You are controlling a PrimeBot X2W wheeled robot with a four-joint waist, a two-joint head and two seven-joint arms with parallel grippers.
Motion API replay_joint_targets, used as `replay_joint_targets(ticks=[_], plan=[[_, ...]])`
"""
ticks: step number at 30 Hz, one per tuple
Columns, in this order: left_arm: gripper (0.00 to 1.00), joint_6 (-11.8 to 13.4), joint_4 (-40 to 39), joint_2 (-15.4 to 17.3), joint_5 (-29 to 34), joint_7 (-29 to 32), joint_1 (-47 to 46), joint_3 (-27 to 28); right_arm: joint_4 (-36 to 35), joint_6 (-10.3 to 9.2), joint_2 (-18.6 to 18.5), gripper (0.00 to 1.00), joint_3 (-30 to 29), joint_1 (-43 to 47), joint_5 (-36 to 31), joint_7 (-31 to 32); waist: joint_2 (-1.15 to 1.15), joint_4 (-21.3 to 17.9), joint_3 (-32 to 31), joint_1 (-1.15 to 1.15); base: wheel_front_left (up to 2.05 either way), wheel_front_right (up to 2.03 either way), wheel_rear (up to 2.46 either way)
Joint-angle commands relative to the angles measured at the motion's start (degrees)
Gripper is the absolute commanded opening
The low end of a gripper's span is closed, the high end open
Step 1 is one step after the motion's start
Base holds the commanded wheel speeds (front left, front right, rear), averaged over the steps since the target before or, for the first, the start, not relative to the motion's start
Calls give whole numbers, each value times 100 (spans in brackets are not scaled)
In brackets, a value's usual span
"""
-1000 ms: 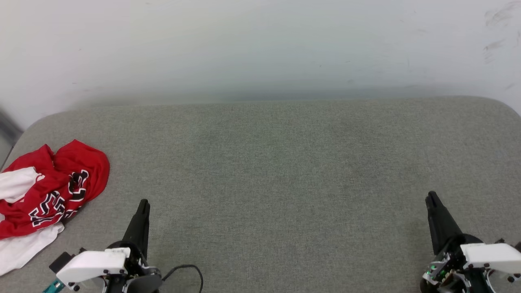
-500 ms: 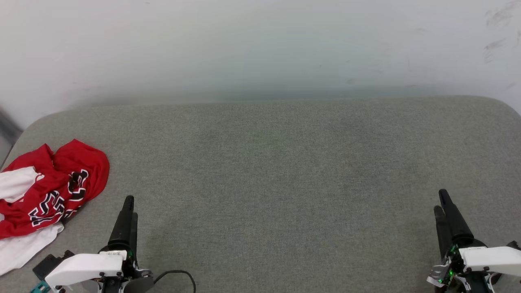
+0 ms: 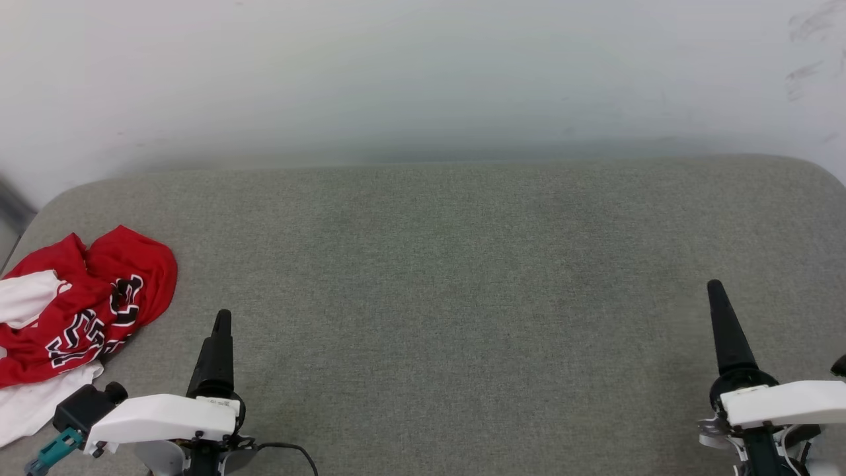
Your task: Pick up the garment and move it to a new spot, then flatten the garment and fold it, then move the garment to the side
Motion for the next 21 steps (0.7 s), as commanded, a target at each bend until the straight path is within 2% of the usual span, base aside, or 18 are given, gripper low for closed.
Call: replay_joint_targets(ticks=[1, 9, 21], plan=[[100, 81, -177, 16, 406, -78, -27, -63, -215, 1, -3, 100, 94, -19, -467, -80, 0, -1, 0, 0, 0, 0, 0], [100, 290, -228, 70, 1377, -246, 68, -243, -352, 1, -2, 100, 299, 77, -1578, -251, 0, 3, 3, 0, 0, 0, 0], [100, 579, -310, 176, 2261, -458, 178, -462, -365, 2, -2, 100, 361, 179, -2569, -463, 0, 1, 5, 0, 0, 0, 0]])
